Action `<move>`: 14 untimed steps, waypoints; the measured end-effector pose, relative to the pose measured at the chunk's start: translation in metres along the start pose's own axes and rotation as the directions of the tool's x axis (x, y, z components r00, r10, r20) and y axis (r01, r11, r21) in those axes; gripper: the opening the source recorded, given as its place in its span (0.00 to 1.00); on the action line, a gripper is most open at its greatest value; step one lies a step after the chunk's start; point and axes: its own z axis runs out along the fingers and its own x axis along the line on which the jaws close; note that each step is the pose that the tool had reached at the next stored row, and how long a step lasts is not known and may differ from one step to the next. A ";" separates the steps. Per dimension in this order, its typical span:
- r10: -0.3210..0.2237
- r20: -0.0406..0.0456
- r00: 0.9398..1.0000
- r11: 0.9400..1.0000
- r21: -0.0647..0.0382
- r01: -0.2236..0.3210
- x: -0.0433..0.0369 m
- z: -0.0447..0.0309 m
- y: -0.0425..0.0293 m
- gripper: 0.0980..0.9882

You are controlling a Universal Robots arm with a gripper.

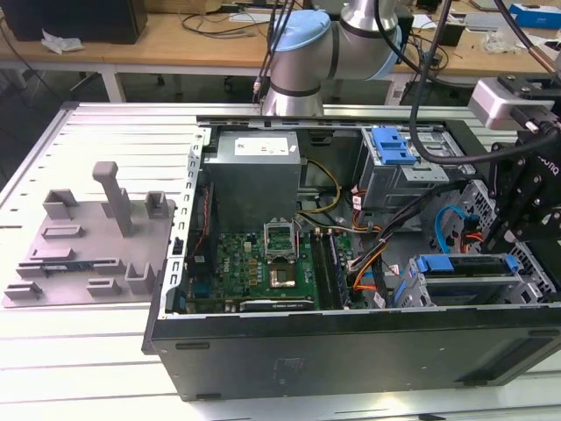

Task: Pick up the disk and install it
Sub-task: 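Insert the first disk wire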

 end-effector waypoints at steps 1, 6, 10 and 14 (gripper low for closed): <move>0.001 0.000 1.000 1.000 0.000 -0.001 -0.0003 0.0005 0.0000 0.08; 0.013 0.000 1.000 1.000 -0.001 -0.013 -0.0066 0.0004 0.0003 0.08; 0.024 -0.001 1.000 1.000 -0.009 -0.024 -0.0058 0.0006 0.0003 0.08; 0.027 -0.002 1.000 1.000 -0.015 -0.027 -0.0039 0.0007 -0.0032 0.08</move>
